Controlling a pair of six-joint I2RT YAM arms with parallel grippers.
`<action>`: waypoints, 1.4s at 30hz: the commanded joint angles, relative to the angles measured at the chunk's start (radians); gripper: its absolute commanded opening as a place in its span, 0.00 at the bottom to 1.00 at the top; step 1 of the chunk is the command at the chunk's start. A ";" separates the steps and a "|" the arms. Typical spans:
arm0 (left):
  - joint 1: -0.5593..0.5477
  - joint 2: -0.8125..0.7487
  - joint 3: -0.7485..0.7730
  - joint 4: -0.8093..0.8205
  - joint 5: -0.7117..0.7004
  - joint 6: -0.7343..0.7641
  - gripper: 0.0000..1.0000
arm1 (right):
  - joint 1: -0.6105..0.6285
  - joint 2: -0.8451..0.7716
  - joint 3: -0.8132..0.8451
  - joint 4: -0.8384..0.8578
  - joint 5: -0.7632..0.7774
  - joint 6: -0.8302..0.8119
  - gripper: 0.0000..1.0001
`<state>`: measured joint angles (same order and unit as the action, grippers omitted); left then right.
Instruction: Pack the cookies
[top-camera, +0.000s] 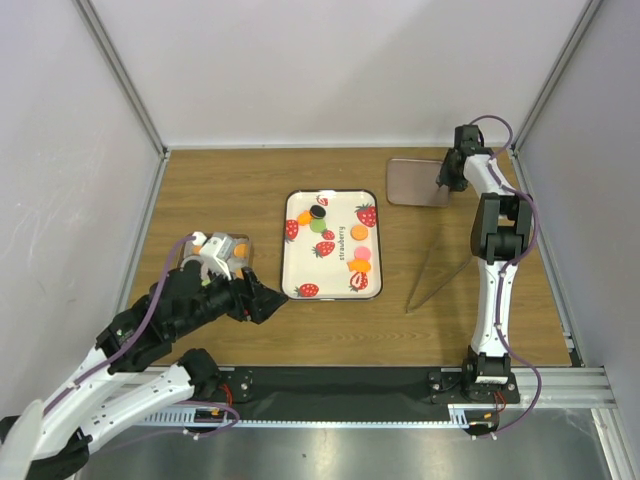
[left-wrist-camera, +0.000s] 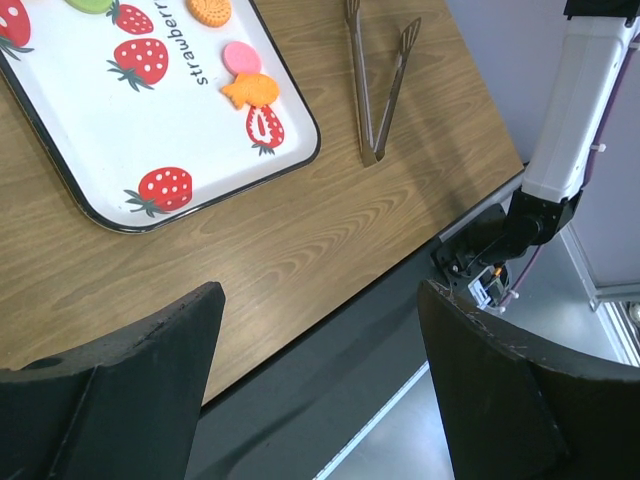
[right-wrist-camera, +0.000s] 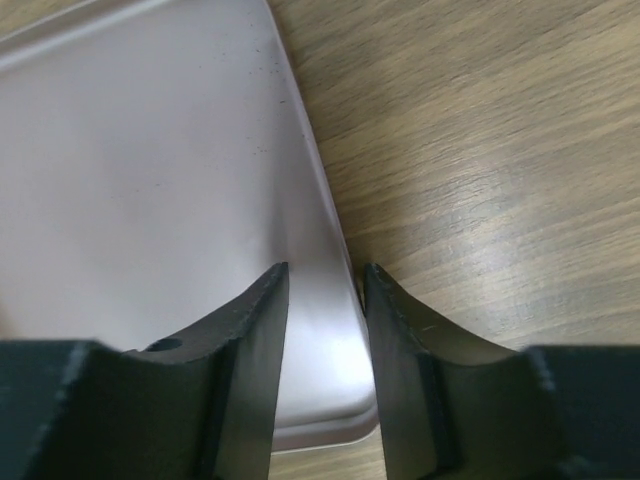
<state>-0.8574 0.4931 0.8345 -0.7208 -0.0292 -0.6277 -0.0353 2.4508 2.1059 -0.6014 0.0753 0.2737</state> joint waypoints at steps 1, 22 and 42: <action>-0.002 0.015 -0.005 0.035 0.015 0.019 0.84 | 0.002 0.024 0.039 -0.003 0.023 -0.033 0.39; -0.002 0.044 0.009 0.038 -0.020 0.037 0.85 | -0.015 -0.022 -0.043 0.025 0.040 -0.039 0.00; 0.237 0.263 0.109 0.174 0.066 0.117 0.93 | 0.024 -0.489 -0.335 0.078 -0.062 0.087 0.00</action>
<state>-0.6655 0.7315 0.9123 -0.6609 -0.0628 -0.5488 -0.0433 2.1159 1.8324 -0.5770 0.0544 0.3336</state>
